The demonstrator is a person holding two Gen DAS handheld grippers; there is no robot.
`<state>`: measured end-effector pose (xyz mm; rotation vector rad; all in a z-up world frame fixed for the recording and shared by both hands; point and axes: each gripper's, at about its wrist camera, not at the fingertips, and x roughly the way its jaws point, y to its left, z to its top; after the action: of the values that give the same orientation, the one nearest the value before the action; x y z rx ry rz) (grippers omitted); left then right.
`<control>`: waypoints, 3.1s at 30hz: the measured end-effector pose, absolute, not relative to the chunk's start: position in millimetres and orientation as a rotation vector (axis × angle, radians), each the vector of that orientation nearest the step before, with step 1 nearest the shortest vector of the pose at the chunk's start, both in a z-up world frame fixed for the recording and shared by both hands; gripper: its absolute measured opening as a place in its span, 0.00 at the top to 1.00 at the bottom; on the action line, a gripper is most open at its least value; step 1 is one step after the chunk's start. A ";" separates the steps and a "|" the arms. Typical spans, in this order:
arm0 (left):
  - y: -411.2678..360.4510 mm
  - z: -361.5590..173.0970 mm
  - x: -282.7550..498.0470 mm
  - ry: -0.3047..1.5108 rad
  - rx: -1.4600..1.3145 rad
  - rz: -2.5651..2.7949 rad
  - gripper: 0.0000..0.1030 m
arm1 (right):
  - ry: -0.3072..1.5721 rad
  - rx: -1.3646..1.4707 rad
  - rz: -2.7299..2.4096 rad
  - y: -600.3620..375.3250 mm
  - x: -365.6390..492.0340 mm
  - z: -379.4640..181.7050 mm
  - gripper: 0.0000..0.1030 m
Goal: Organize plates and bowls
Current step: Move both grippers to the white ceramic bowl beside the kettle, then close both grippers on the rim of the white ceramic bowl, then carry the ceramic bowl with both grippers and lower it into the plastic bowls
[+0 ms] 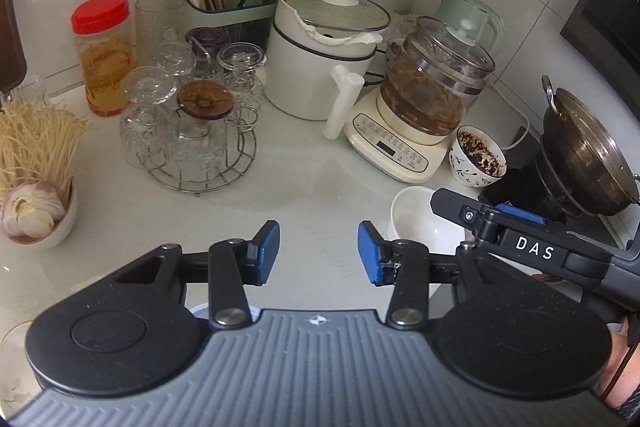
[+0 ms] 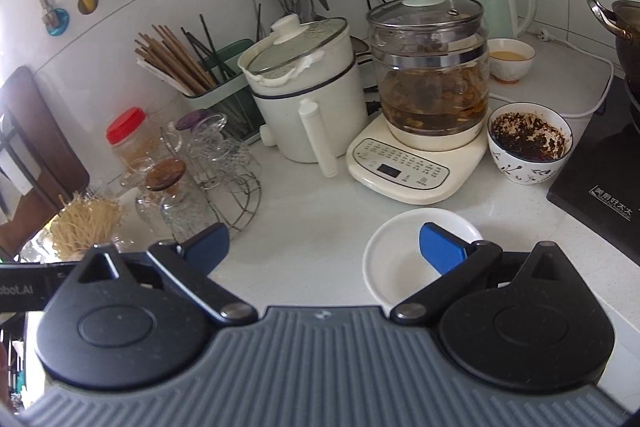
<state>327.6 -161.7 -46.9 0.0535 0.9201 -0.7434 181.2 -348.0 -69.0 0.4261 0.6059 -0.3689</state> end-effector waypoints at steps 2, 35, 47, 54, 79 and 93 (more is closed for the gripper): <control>-171.6 -47.9 326.8 0.923 0.060 -0.749 0.52 | 0.607 0.427 -0.381 -355.2 178.5 -70.9 0.00; -304.3 -130.1 350.9 1.079 0.077 -0.775 0.52 | 0.701 0.529 -0.420 -467.8 170.8 -128.9 0.00; -327.2 -167.0 370.4 1.197 0.010 -0.791 0.60 | 0.842 0.700 -0.382 -497.7 181.3 -170.1 0.56; -335.9 -183.7 373.1 1.246 0.041 -0.784 0.76 | 0.878 0.742 -0.411 -500.2 183.2 -187.0 0.64; -320.6 -171.1 359.2 1.210 0.019 -0.808 0.94 | 0.859 0.736 -0.357 -484.1 180.8 -173.0 0.92; -269.8 -135.7 360.8 1.178 -0.027 -0.814 0.94 | 0.771 0.694 -0.306 -441.6 177.4 -129.0 0.92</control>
<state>360.8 -269.8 -135.7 -0.0267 1.1775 -0.8141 177.4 -441.6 -129.0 0.6940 0.7706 -0.3061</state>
